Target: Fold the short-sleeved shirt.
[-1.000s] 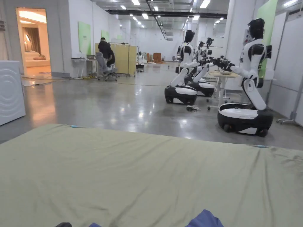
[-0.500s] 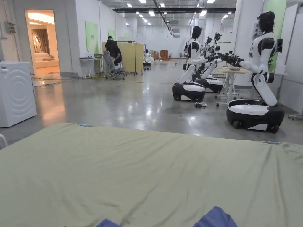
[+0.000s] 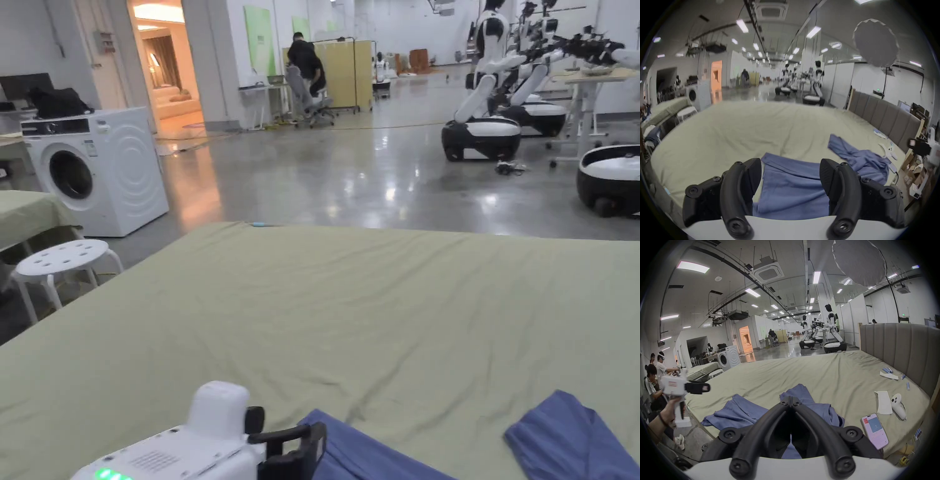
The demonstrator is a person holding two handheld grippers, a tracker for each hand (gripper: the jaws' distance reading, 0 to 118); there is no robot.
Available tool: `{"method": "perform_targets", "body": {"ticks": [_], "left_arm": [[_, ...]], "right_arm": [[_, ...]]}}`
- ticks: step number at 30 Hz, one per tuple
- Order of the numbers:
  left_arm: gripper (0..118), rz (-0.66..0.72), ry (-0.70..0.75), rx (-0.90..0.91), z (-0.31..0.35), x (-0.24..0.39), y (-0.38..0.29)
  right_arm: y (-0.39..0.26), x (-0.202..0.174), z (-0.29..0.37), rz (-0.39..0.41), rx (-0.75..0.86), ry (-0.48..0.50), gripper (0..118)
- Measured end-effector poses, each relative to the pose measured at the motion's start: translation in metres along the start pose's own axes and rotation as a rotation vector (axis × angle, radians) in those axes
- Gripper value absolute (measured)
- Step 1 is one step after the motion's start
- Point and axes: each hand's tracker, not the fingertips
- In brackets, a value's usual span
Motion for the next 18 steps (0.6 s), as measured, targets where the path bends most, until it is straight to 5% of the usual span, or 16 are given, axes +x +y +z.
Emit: {"method": "perform_targets", "body": {"ticks": [3, 7, 13, 14, 16, 18], "left_arm": [[74, 0.104, -0.006, -0.097, -0.069, -0.026, 0.019], [71, 0.072, 0.091, -0.289, -0.167, -0.047, 0.027], [70, 0.194, 0.074, -0.402, -0.219, -0.047, 0.029], [64, 0.174, 0.077, -0.418, -0.221, -0.048, 0.025], [33, 0.129, 0.159, -0.455, -0.231, -0.042, 0.019], [24, 0.13, 0.13, -0.437, -0.24, -0.047, 0.014]], "right_arm": [[-0.004, 0.008, -0.001, -0.011, -0.02, -0.008, 0], [-0.011, 0.022, -0.004, -0.046, -0.054, -0.054, 0], [-0.023, 0.04, -0.005, -0.048, -0.112, -0.13, 0], [-0.025, 0.042, -0.005, -0.05, -0.122, -0.137, 0], [-0.026, 0.045, -0.004, -0.048, -0.133, -0.145, 0], [-0.027, 0.047, -0.004, -0.042, -0.138, -0.149, 0]]}}
